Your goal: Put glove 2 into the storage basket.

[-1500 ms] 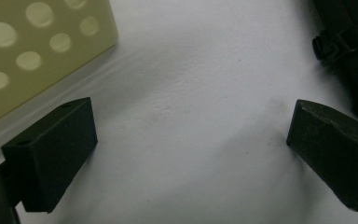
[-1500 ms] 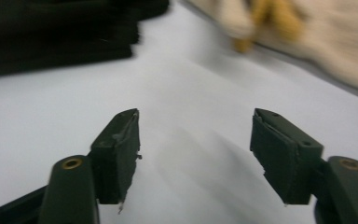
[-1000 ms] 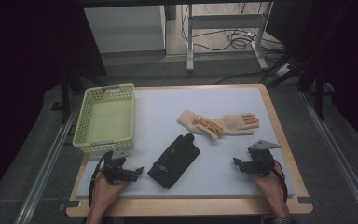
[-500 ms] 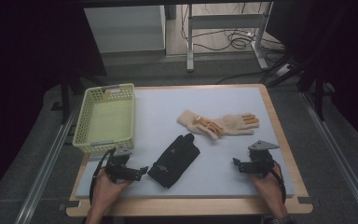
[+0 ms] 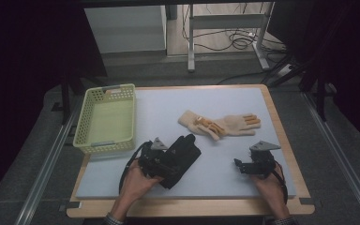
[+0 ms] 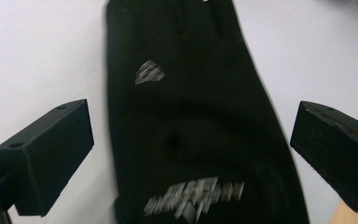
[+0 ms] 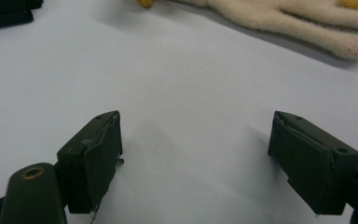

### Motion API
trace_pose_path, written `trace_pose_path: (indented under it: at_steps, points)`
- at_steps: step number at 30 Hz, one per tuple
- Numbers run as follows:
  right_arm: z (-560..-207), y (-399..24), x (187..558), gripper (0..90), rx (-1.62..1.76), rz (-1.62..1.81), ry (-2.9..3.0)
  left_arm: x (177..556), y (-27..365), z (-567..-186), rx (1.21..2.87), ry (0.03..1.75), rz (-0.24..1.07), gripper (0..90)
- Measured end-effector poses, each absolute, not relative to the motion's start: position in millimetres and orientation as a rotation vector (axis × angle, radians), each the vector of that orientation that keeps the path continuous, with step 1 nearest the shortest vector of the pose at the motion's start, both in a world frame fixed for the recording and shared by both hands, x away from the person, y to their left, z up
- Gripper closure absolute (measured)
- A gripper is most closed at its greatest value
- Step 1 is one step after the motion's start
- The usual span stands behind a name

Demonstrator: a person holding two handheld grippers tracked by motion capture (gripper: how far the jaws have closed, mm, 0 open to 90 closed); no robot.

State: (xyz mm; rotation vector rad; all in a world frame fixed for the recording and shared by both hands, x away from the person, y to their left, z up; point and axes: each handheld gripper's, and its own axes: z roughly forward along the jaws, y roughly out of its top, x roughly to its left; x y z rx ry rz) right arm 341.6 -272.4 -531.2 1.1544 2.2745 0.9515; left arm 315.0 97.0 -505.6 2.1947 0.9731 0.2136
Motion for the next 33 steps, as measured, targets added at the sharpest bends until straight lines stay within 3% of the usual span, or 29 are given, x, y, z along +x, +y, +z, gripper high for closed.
trace_pose_path:
  at_steps: [3,7,11,15,17,22,25,29,33]
  points:
    - [-531.2,-272.4,341.7,17.2,1.155,0.952,2.275,318.2,80.5,-512.3,2.206,0.975,0.222,0.0]
    - [-531.2,-272.4,341.7,17.2,1.155,0.953,2.275,324.5,72.0,-522.7,2.284,1.045,0.392,0.0]
    - [-531.2,-272.4,341.7,17.2,1.155,0.953,2.275,333.4,79.3,-533.3,2.283,1.082,0.257,0.0]
    - [-531.2,-272.4,341.7,17.2,1.155,0.952,2.276,327.1,72.2,-534.1,2.315,1.033,0.270,1.0]
    - [-531.3,-272.4,341.7,17.1,1.155,0.952,2.275,323.6,71.7,-530.5,2.316,1.009,0.270,8.4]
    - [-531.3,-272.3,341.7,17.2,1.154,0.951,2.275,323.7,75.8,-521.6,2.317,0.989,0.234,48.6]
    - [-531.3,-272.4,341.7,17.2,1.153,0.950,2.275,327.2,79.4,-519.1,2.319,0.997,0.221,65.2]
    - [-531.3,-272.3,341.7,17.2,1.154,0.951,2.275,333.6,86.8,-511.7,2.298,1.025,0.182,68.5]
    - [-531.3,-272.4,341.7,17.2,1.154,0.952,2.275,340.2,94.4,-496.4,2.279,1.051,0.240,68.4]
